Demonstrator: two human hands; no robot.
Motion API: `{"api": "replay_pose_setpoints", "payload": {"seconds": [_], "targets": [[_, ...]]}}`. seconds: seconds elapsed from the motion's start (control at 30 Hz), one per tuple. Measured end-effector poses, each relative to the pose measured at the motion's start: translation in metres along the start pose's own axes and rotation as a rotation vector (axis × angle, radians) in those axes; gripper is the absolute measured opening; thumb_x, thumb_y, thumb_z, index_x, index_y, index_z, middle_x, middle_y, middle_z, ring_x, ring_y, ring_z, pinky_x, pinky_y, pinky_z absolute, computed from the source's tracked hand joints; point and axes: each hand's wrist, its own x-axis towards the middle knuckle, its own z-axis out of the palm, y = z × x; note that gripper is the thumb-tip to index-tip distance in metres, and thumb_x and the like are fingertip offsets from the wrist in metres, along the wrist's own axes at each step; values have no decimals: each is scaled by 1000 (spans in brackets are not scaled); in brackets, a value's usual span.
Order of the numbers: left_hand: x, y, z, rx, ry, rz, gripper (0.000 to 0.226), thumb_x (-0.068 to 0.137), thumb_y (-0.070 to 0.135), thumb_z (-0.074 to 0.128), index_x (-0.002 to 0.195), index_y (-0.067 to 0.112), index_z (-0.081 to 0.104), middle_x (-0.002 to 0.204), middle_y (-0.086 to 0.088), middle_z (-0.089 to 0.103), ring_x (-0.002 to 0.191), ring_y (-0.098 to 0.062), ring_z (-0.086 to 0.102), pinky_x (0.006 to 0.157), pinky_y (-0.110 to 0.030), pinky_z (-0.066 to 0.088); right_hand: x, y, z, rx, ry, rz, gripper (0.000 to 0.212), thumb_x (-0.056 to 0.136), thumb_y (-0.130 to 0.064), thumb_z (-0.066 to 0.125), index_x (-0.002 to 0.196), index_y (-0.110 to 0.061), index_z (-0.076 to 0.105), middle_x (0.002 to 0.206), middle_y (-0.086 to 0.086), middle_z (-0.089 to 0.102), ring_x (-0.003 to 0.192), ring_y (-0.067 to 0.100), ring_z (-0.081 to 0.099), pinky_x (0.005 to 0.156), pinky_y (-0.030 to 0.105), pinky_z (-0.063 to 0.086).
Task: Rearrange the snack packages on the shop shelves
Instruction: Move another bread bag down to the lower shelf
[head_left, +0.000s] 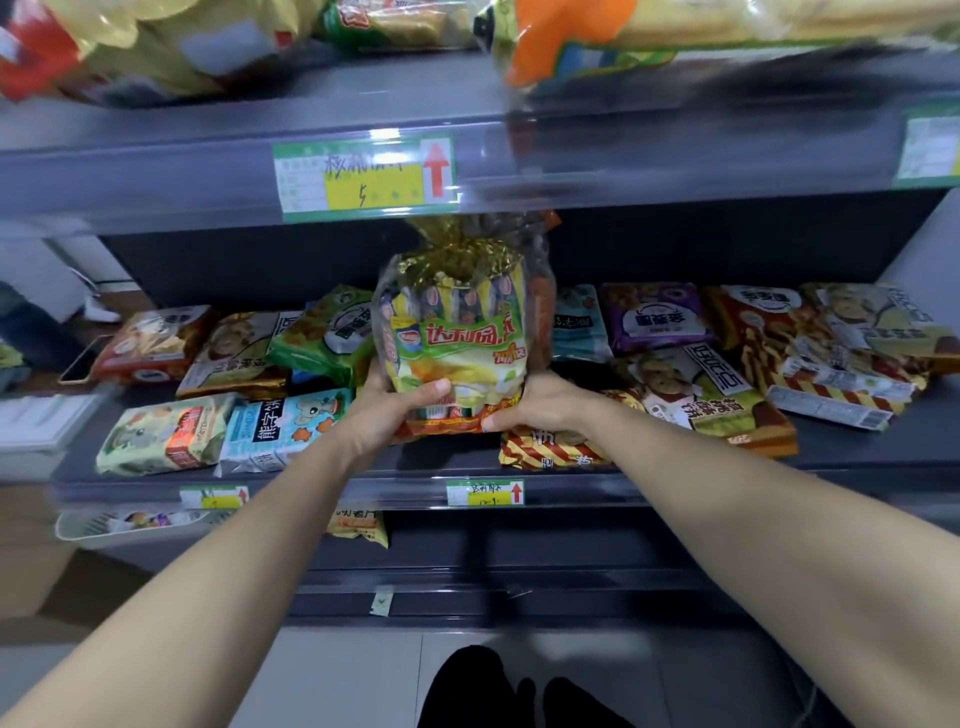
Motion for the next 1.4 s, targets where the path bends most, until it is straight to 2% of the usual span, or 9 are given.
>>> {"api": "replay_pose_setpoints", "payload": {"seconds": [0.1,0.27,0.43,0.6,0.7,0.87,1.07,1.23,1.4], "targets": [[1,2,3,-31,-9,15,82,56,35,82,128,38,43,115,6,68,106,-23,65,86,-46,53,1,0,-2,27,25,18,66,66,-39,82,126,-25,57,127,-3,58,118,20,52,106,36,38],[2,3,10,-79,23,47,62,62,34,79,112,48,46,114,9,67,104,-21,64,85,-45,52,-4,-4,-10,90,113,-25,103,60,-31,86,143,-25,26,136,-3,47,126,22,45,110,37,34],[5,-2,17,-121,128,145,57,73,14,77,120,28,48,113,3,67,103,-19,64,87,-39,52,-7,-1,-7,16,184,21,130,57,-37,87,149,-29,-6,152,11,17,139,34,23,115,52,18],[4,0,6,-110,211,178,59,73,11,77,123,19,47,116,0,66,104,-20,64,92,-40,51,-11,-3,2,-192,247,77,133,67,-26,81,140,-38,-29,152,16,10,132,51,24,110,51,20],[4,0,3,-123,189,167,62,76,8,74,130,16,44,121,-5,64,108,-25,63,97,-47,48,-16,-4,-2,-209,267,58,111,75,-16,66,146,-33,-18,146,20,22,128,47,33,110,51,21],[-1,-8,8,-133,236,189,59,78,9,73,129,16,44,121,-5,64,108,-25,62,97,-47,48,-22,-1,-6,-134,264,38,48,76,-2,55,121,-15,47,110,10,57,110,32,51,100,48,40],[-6,-11,7,-145,290,200,48,80,7,70,121,16,48,110,1,66,103,-19,64,82,-33,53,-24,6,-8,-28,282,-22,39,76,6,48,103,-18,64,105,3,60,88,20,53,78,29,44],[-10,-16,0,-74,284,153,47,80,5,70,119,10,45,117,-10,62,101,-22,63,85,-37,53,-28,8,-12,-6,285,-33,27,76,3,55,71,-23,61,68,-10,51,64,8,46,57,22,37],[-6,-15,23,-45,181,112,51,80,6,71,120,15,41,115,-7,62,105,-24,62,86,-33,51,-31,10,-14,-29,282,-36,24,76,2,54,69,-21,57,70,-8,50,73,18,46,70,28,37]]}}
